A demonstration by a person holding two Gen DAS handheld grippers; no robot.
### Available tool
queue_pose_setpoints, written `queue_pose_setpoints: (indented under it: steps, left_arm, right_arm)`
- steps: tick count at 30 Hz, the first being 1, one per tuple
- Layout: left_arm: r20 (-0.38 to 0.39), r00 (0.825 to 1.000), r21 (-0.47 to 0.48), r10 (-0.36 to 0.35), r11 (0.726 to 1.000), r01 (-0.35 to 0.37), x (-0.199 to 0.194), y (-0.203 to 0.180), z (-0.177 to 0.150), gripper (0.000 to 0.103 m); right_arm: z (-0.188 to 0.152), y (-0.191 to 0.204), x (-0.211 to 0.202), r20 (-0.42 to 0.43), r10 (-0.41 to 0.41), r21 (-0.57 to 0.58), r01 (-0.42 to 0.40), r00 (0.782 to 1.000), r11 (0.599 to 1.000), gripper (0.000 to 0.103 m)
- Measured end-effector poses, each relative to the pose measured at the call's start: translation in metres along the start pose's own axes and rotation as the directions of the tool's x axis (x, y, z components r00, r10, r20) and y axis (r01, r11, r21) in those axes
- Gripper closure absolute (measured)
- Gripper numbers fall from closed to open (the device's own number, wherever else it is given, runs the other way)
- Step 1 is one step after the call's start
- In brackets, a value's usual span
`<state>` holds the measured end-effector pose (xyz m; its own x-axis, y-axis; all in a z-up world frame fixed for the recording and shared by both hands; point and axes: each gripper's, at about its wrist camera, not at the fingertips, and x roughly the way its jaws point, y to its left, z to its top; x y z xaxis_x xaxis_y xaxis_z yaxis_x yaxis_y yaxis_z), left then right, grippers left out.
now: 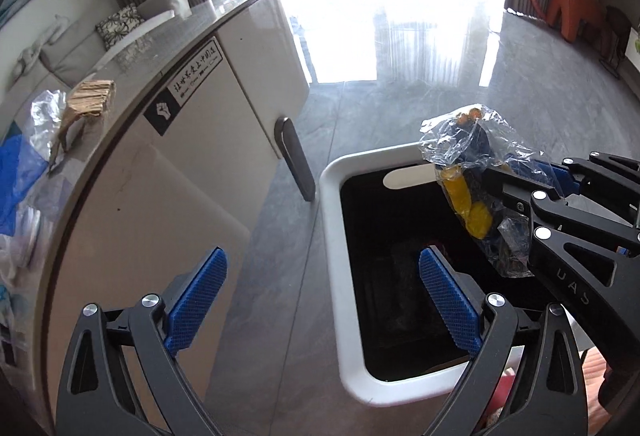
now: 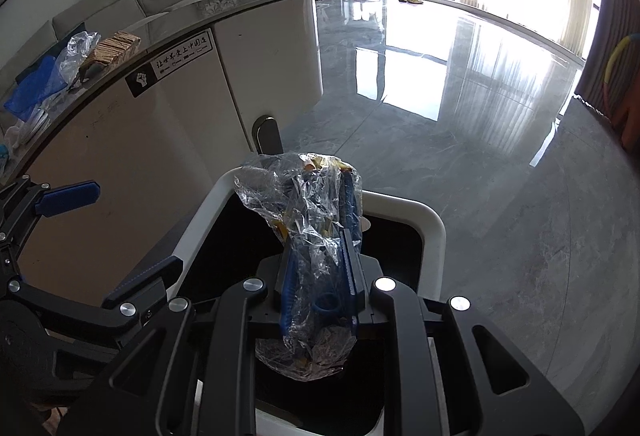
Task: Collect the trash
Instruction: 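Open the left gripper over the bin while the right gripper releases the clear bag, then move both tools back to the table toward the purple tape roll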
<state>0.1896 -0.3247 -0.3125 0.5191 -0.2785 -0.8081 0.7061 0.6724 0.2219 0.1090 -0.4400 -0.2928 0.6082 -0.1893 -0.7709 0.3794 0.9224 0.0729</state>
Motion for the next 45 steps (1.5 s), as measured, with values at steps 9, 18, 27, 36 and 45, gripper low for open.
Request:
queue_pose_setpoints:
  steps: [9,18,27,36,45]
  left_arm:
    - [0.014,1.0,-0.079,0.017,0.997,-0.015,-0.017,0.031,0.004,0.006]
    - [0.023,1.0,-0.067,0.014,0.998,-0.013,-0.017,0.027,0.001,0.006]
    - [0.023,1.0,-0.081,0.003,0.997,-0.001,-0.015,0.029,0.001,0.006]
    - [0.056,0.998,-0.095,0.019,0.995,-0.014,-0.027,0.036,0.003,0.006]
    - [0.165,0.983,-0.247,0.079,0.968,-0.036,-0.079,0.089,0.01,0.006]
  right_arm:
    - [-0.01,0.013,0.036,-0.095,0.006,-0.022,-0.008,0.995,1.0,0.081]
    - [-0.022,0.026,0.06,-0.175,-0.007,-0.064,-0.004,0.984,0.998,0.078]
    - [-0.022,0.034,0.049,-0.121,-0.006,-0.095,-0.006,0.993,0.995,0.004]
    - [0.001,0.032,0.014,0.011,0.001,-0.04,0.0,1.0,0.999,0.004]
    - [0.038,0.052,-0.055,0.225,0.035,-0.055,-0.023,0.974,0.998,0.004]
